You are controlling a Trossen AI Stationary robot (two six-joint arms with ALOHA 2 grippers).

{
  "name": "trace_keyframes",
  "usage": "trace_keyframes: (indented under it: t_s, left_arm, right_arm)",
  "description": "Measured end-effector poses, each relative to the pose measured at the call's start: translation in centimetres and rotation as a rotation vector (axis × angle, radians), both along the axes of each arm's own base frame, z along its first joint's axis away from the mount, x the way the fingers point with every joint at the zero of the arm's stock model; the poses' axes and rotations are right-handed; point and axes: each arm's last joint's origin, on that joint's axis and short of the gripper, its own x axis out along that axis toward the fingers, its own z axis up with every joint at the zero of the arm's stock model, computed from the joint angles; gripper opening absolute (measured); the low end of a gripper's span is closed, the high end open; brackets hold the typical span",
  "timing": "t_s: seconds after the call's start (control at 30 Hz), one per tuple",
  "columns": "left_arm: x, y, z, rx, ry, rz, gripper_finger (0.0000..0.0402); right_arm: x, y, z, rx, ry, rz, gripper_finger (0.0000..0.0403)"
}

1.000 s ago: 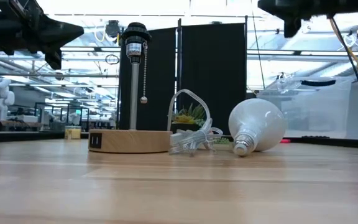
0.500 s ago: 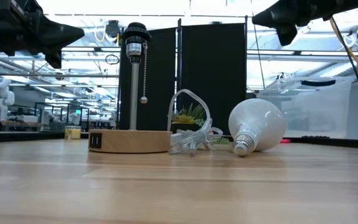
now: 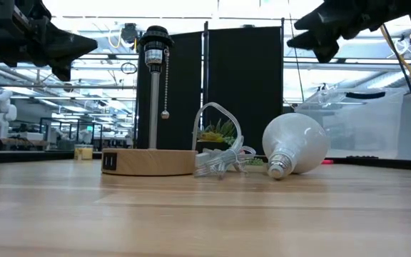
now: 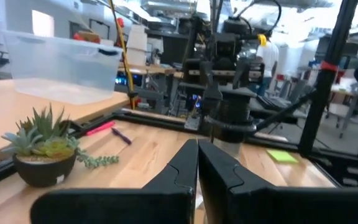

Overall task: Screw lightbulb
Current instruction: Insert the lightbulb into the lamp

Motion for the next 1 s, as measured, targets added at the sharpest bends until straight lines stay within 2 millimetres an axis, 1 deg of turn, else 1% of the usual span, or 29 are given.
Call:
trace_keyframes:
  t_s: [0.17, 0.33, 0.57, 0.7, 0.77, 0.9, 1.0]
  left_arm:
    - [0.1, -0.3, -0.7, 0.0, 0.068, -0.085, 0.0017]
    - [0.1, -0.3, -0.8, -0.006, 0.079, -0.087, 0.0017]
    - [0.1, -0.3, -0.7, -0.014, 0.074, -0.087, 0.0017]
    - [0.1, 0.0, -0.7, -0.011, 0.075, 0.017, 0.0017]
    - [0.1, 0.1, -0.7, -0.008, 0.076, 0.05, 0.0017]
    - [0.1, 0.1, -0.7, 0.019, 0.08, 0.056, 0.0017]
    - [0.1, 0.2, -0.7, -0.003, 0.072, 0.055, 0.0017]
  right_arm:
    - [0.0, -0.1, -0.7, -0.018, 0.062, -0.012, 0.027]
    - [0.0, -0.5, -0.9, -0.059, 0.086, -0.027, 0.03]
    - [-0.4, -0.9, -1.6, -0.137, 0.179, -0.029, 0.0302]
    - [-0.5, -1.0, -1.7, -0.16, 0.189, -0.049, 0.0301]
    - [-0.6, -1.1, -1.6, -0.183, 0.186, -0.074, 0.0301]
    - [-1.0, -1.2, -1.1, -0.237, 0.161, -0.101, 0.0301]
    - [-1.5, -1.3, -0.6, -0.257, 0.132, -0.107, 0.0301]
